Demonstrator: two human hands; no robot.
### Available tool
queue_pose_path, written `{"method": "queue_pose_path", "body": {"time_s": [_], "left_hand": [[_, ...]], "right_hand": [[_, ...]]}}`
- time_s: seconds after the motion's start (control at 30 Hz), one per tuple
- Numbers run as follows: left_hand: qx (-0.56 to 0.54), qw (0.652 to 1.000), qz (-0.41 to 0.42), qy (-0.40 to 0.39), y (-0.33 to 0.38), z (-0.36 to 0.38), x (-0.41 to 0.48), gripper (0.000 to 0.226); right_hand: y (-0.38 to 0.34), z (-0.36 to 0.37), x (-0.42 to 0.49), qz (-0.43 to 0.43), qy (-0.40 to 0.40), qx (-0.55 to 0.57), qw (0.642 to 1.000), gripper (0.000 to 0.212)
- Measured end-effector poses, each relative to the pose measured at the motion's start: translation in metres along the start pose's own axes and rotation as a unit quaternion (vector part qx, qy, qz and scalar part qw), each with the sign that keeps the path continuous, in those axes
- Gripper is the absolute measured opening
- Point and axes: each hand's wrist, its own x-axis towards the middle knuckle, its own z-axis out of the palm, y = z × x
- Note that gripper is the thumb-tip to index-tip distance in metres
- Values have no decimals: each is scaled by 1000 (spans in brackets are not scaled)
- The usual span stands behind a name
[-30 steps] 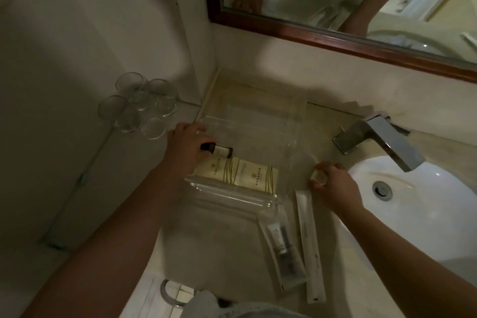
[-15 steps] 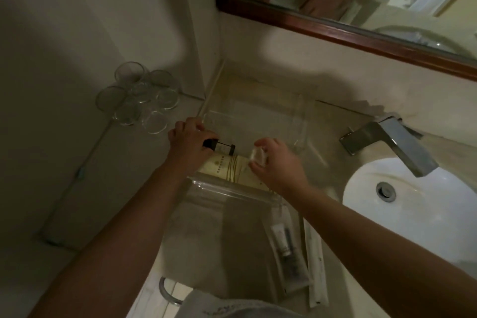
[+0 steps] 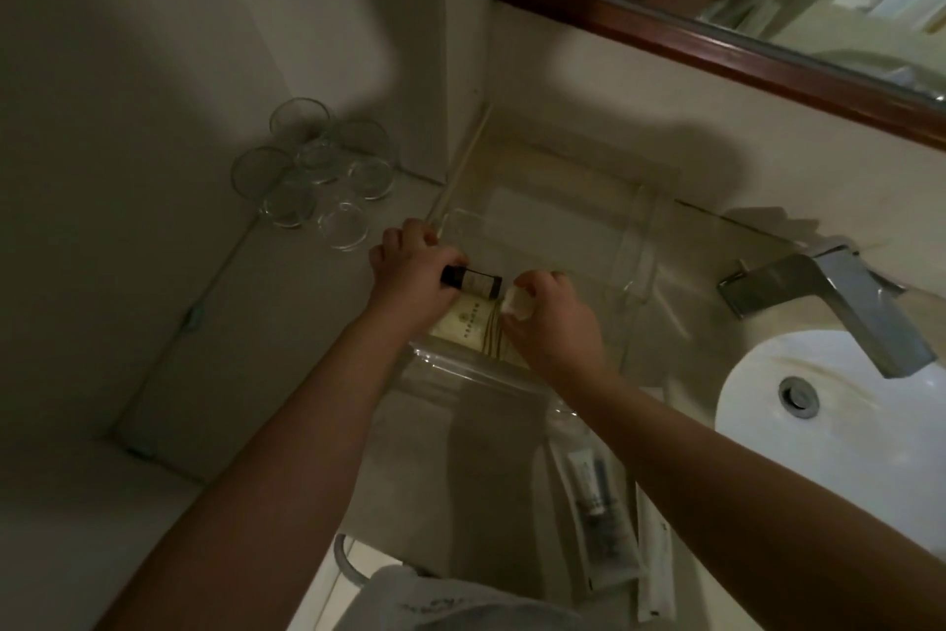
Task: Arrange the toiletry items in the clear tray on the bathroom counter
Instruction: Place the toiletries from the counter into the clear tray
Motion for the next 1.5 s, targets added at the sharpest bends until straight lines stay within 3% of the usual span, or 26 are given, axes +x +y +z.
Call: {"method": "queue_pose_path", "body": {"time_s": [0.27, 0.4, 0.47, 0.73, 1.07, 1.3, 1.5], "left_hand": [[-98, 992, -54, 53, -13, -4, -11, 35], [-234, 944, -126, 196, -18, -6, -31, 29], [-285, 917, -169, 223, -18, -5, -47, 27], [-312, 905, -197, 210, -28, 17, -90, 27], [-310, 912, -177, 203, -24, 15, -99, 24], [-309, 920, -169, 171, -20, 18, -101, 25], [-276, 936, -143, 163, -16, 17, -105, 31]], "right_hand": [[-11, 11, -11, -40, 14, -5, 999, 45], [-30, 21, -9, -84, -3, -33, 996, 49], [-42, 27, -7, -92, -9, -48, 995, 49], [-55, 55, -3, -115, 62, -126, 983, 46], [-62, 57, -4, -131, 54, -139, 980, 47], [-59, 56, -8, -129, 12, -91, 987, 49], [-49, 30, -2, -110, 73, -36, 991, 30]]}}
